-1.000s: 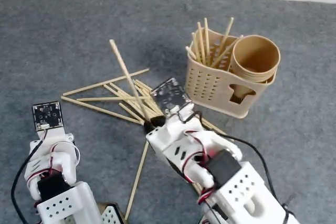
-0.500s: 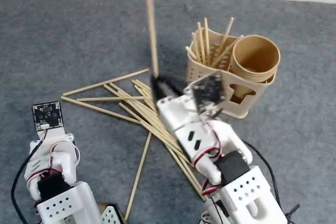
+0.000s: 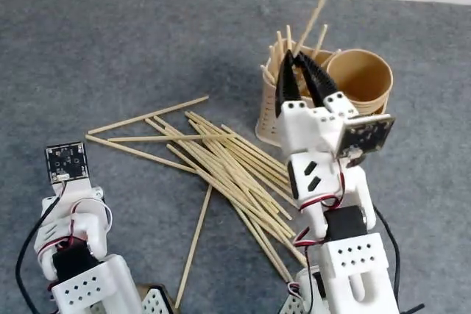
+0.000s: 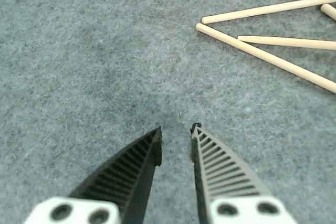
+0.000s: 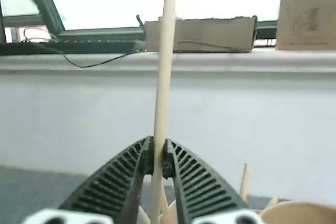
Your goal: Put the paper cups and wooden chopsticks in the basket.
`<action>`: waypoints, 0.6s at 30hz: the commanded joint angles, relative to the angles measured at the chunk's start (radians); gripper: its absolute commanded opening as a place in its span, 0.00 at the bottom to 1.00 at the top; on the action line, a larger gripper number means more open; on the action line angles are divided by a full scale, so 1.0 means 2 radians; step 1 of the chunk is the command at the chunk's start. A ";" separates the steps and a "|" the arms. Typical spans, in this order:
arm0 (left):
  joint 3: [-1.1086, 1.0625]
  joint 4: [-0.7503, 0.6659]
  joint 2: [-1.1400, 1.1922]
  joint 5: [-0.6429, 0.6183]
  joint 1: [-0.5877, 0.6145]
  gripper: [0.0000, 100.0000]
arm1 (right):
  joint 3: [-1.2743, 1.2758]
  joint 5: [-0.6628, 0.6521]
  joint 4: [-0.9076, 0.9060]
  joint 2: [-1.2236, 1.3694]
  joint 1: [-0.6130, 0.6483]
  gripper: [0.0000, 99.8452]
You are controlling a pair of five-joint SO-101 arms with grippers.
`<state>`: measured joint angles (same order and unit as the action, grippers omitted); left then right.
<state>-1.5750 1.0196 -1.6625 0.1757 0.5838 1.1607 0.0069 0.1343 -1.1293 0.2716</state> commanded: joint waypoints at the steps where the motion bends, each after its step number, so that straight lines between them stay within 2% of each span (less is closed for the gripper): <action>1: 0.003 -0.007 -0.004 -0.004 0.001 0.11 | 0.007 0.001 0.039 -0.007 -0.009 0.01; 5: 0.003 -0.007 -0.004 -0.004 0.001 0.11 | 0.006 0.001 0.043 0.019 -0.026 0.01; 13: 0.002 -0.007 -0.004 -0.004 0.001 0.11 | -0.019 0.000 0.068 0.152 -0.039 0.01; 18: 0.002 -0.007 -0.004 -0.004 0.001 0.11 | -0.017 0.000 0.072 0.164 -0.038 0.02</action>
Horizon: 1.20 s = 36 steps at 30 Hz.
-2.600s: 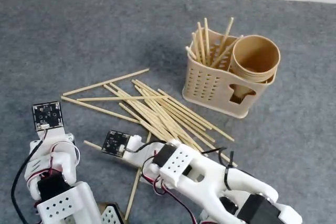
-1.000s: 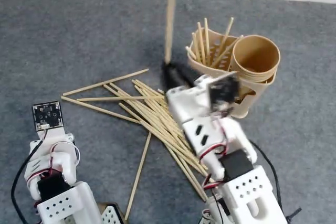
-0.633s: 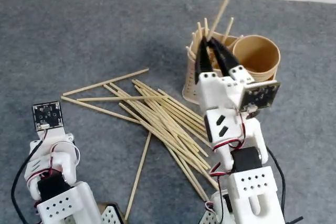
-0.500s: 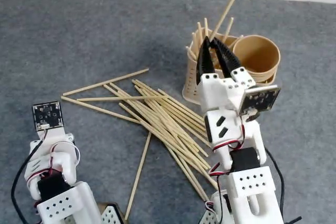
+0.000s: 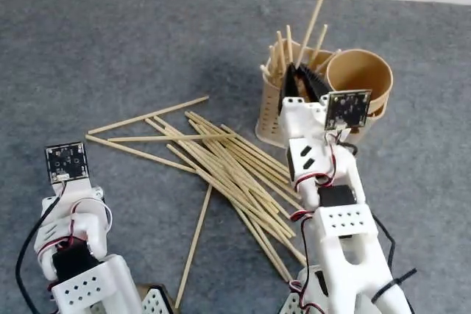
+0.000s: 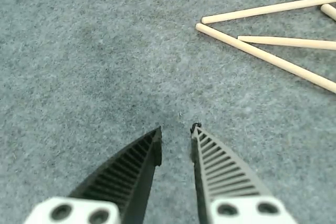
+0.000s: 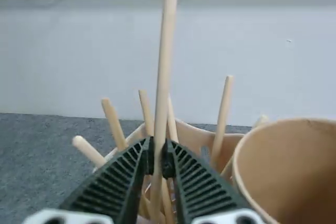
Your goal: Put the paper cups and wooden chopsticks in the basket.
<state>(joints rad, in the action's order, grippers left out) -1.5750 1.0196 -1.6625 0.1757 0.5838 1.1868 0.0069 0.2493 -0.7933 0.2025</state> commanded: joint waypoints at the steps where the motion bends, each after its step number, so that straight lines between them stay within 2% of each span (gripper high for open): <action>1: 0.002 -0.007 -0.004 -0.004 0.001 0.11 | -0.030 0.000 0.013 -0.007 -0.003 0.03; 5: 0.002 -0.007 -0.004 -0.004 0.001 0.11 | -0.030 0.002 0.013 -0.021 -0.002 0.12; 15: 0.002 -0.008 -0.004 -0.004 0.001 0.11 | -0.007 0.003 0.013 -0.072 -0.001 0.12; 21: 0.002 -0.008 -0.004 -0.004 0.001 0.11 | 0.040 0.002 0.008 -0.155 0.003 0.12; 30: 0.002 -0.008 -0.004 -0.004 0.001 0.11 | 0.053 0.002 -0.182 -0.316 0.046 0.12; 36: 0.002 -0.008 -0.004 -0.004 0.001 0.11 | 0.053 0.001 -0.282 -0.371 0.093 0.12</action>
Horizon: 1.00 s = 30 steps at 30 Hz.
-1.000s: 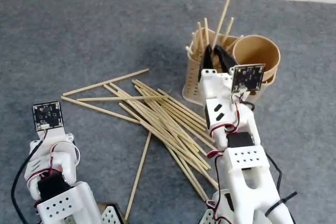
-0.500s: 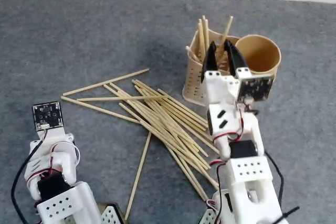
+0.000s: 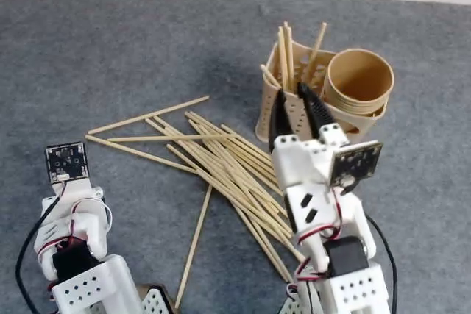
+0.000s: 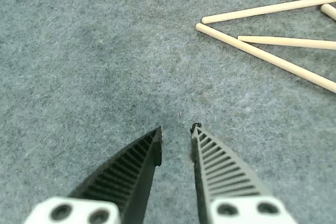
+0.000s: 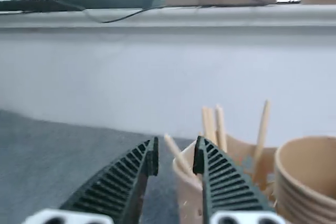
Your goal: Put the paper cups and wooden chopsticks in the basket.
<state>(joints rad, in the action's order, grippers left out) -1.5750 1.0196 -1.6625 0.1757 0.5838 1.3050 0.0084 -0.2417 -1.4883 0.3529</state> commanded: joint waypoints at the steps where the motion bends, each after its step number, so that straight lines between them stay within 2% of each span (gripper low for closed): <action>1: 0.002 -0.008 -0.004 -0.004 0.001 0.11 | -0.006 0.001 -0.051 -0.025 0.023 0.12; 9: 0.002 -0.008 -0.004 -0.004 0.001 0.11 | -0.007 -0.002 -0.117 -0.025 0.100 0.12; 14: 0.001 -0.008 -0.004 -0.004 0.001 0.11 | -0.007 -0.054 -0.163 -0.024 0.186 0.12; 20: 0.001 -0.008 -0.004 -0.004 0.001 0.11 | -0.004 -0.070 -0.183 -0.015 0.257 0.12; 28: 0.001 -0.008 -0.004 -0.004 0.001 0.11 | -0.035 -0.066 -0.175 0.203 0.281 0.12; 30: 0.001 -0.008 -0.004 -0.004 0.001 0.11 | -0.056 -0.036 -0.175 0.258 0.282 0.12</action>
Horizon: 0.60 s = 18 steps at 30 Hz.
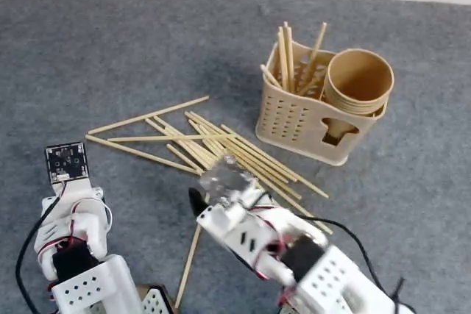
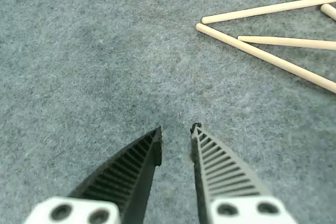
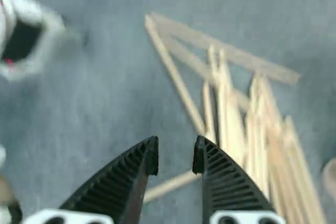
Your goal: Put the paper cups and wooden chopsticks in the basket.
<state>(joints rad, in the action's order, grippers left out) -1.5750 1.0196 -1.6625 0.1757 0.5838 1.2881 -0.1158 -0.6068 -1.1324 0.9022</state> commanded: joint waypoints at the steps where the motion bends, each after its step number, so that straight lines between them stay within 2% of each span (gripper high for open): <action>1: 0.001 -0.008 -0.004 -0.004 0.001 0.11 | -0.059 0.050 0.008 0.106 0.007 0.12; 5: 0.001 -0.008 -0.004 -0.004 0.001 0.11 | -0.105 0.135 0.005 0.194 0.007 0.12; 14: 0.001 -0.008 -0.004 -0.004 0.001 0.11 | -0.191 0.268 0.003 0.357 0.008 0.12; 18: 0.001 -0.008 -0.004 -0.004 0.001 0.11 | -0.258 0.303 -0.060 0.431 0.008 0.12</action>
<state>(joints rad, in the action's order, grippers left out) -1.5750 1.0196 -1.6625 0.1757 0.5838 0.9030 0.4365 -0.6529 -0.3314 0.9099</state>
